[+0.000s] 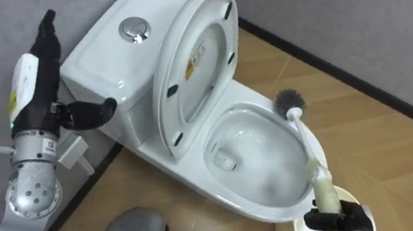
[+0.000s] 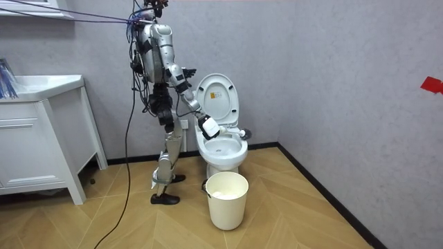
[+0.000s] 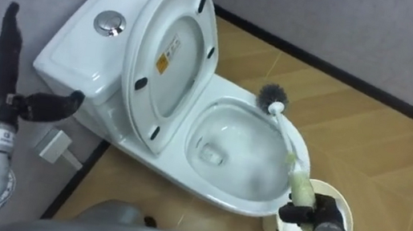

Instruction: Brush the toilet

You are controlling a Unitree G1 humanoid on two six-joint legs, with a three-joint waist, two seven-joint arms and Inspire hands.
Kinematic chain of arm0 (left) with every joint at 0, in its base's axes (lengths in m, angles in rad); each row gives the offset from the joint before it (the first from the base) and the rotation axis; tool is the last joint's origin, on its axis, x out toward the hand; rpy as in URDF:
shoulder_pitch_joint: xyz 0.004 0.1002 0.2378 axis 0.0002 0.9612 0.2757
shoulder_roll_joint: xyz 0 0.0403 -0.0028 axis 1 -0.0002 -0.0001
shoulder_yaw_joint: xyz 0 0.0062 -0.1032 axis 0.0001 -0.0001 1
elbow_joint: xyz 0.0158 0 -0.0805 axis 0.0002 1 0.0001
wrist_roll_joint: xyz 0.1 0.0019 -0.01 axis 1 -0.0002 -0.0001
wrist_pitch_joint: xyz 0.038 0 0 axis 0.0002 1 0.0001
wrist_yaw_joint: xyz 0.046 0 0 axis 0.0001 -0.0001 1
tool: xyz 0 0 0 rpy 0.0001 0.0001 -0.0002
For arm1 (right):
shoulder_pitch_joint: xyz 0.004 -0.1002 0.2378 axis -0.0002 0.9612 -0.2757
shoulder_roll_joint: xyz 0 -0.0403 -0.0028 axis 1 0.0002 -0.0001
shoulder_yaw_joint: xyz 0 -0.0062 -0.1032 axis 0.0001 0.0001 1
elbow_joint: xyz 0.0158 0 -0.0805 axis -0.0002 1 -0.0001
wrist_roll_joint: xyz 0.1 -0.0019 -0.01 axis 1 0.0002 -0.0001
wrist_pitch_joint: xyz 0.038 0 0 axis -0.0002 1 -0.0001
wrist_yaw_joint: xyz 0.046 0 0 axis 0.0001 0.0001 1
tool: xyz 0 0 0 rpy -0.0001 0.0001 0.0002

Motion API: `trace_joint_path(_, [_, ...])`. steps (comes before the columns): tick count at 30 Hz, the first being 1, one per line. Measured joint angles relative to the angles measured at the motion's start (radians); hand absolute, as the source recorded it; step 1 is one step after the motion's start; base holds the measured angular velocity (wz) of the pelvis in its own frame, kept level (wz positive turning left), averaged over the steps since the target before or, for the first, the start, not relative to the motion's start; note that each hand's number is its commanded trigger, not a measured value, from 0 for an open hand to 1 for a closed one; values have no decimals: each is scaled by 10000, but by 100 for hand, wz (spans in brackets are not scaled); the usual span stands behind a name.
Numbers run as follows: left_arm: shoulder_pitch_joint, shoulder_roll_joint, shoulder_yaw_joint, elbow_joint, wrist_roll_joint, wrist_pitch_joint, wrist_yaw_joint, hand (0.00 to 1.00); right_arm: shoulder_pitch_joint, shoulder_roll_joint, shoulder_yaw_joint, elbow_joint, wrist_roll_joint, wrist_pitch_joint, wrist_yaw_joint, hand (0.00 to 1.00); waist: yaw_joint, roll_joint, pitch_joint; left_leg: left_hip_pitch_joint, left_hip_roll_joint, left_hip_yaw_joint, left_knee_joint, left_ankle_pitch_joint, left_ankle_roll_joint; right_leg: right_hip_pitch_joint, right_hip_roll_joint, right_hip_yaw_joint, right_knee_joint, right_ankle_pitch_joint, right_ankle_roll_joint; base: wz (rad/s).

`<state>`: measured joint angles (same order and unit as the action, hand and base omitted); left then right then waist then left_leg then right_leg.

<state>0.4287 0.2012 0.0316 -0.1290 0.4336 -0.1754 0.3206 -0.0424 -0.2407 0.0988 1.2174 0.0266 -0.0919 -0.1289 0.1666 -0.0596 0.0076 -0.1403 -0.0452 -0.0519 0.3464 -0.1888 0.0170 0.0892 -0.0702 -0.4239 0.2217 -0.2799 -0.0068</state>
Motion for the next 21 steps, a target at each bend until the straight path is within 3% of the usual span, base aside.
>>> trace_joint_path(4, [-249,226,-170,-103,433,-118,10,0,-243,-58,-3,351,-143,-148,209,100,-76,132,-9,-46,-6,-80,3,1,0,-12,-9,5,13,2,-2,6])
trace_joint_path(6, [-292,375,-585,-103,889,-144,-45,0,-341,-106,11,346,-149,-153,441,100,-149,221,0,-51,-30,-79,-6,0,0,-13,-17,-27,3,2,-1,0])
trace_joint_path(11, [-407,607,-1355,801,1778,-139,-301,0,-388,-158,53,352,-600,-152,804,100,-275,207,21,-72,-27,-49,-11,2,-2,-66,-12,76,4,-15,-21,-1])
trace_joint_path(17, [-484,726,-1568,2360,2160,298,-760,0,-392,-254,103,344,-964,-134,890,100,-532,191,52,-110,-5,89,-34,1,-2,-199,-22,216,-2,-37,-24,-5])
trace_joint_path(21, [-518,995,-1525,2682,2374,620,-1053,0,-339,-429,98,250,-1249,147,1134,100,-683,246,38,-231,18,220,-61,1,2,-386,-1,433,31,-32,-27,-7])
